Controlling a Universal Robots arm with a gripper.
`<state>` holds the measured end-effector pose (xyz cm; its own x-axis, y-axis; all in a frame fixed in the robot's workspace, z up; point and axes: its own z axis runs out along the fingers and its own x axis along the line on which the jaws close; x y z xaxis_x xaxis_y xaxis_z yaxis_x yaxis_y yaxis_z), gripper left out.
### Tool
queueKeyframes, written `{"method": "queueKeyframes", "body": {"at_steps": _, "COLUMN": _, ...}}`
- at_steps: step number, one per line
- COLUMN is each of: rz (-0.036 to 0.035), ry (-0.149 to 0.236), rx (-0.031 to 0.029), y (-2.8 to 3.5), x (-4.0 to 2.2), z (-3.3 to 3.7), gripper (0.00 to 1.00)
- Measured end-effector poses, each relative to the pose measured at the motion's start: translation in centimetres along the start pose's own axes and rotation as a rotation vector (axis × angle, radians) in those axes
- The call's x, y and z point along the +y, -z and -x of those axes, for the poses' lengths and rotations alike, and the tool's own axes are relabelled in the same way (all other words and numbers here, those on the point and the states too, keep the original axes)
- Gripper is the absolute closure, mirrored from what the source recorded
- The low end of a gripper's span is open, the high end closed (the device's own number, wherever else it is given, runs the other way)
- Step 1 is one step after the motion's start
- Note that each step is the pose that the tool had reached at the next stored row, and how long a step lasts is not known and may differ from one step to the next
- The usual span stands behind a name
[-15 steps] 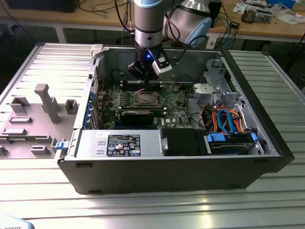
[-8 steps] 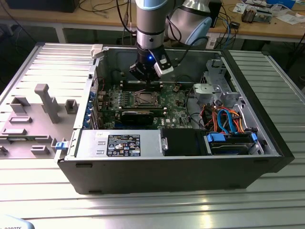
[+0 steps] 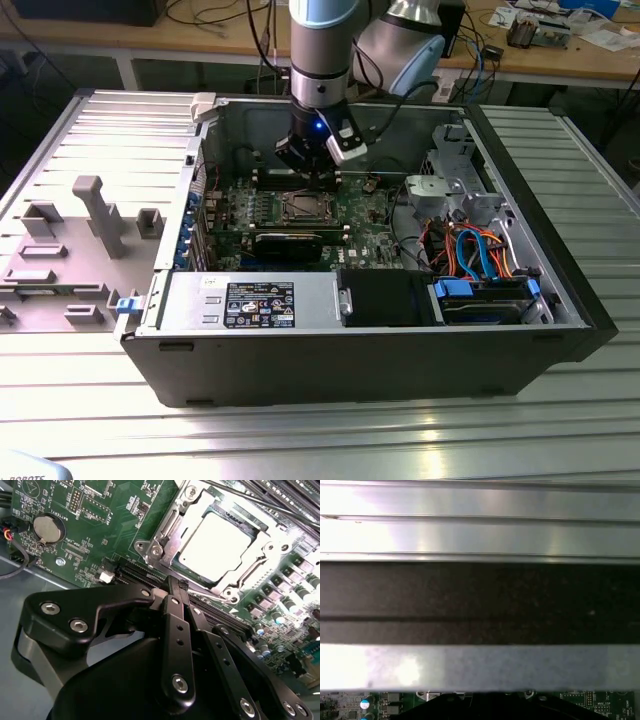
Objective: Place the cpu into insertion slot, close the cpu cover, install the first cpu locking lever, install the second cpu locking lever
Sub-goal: 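Install the first cpu locking lever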
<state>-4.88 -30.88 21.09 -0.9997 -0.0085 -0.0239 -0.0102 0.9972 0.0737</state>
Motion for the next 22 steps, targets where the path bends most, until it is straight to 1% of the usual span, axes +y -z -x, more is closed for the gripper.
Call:
{"method": "queueKeyframes", "body": {"at_steps": 8, "rz": -0.0001, "ry": 0.0, "rx": 0.0, "y": -0.63, "x": -0.05, "z": 0.22, "gripper": 0.89}}
{"method": "queueKeyframes", "body": {"at_steps": 10, "rz": -0.0004, "ry": 0.0, "rx": 0.0003, "y": -0.69, "x": -0.06, "z": 0.25, "gripper": 0.89}}
{"method": "queueKeyframes", "body": {"at_steps": 13, "rz": -0.0001, "ry": 0.0, "rx": -0.0002, "y": -0.7, "x": -0.05, "z": 0.29, "gripper": 0.89}}
{"method": "queueKeyframes", "body": {"at_steps": 16, "rz": -0.0002, "ry": 0.0, "rx": -0.0001, "y": -0.38, "x": -0.03, "z": 0.33, "gripper": 0.89}}
{"method": "queueKeyframes", "body": {"at_steps": 20, "rz": -0.0004, "ry": 0.0, "rx": 0.0, "y": -0.33, "x": -0.03, "z": 0.34, "gripper": 0.89}}
{"method": "queueKeyframes", "body": {"at_steps": 21, "rz": -0.0013, "ry": 0.0, "rx": -0.0001, "y": -0.35, "x": -0.03, "z": 0.34, "gripper": 0.89}}
{"method": "queueKeyframes", "body": {"at_steps": 22, "rz": -0.0059, "ry": 0.001, "rx": 0.0, "y": -0.41, "x": -0.03, "z": 0.36, "gripper": 0.89}}
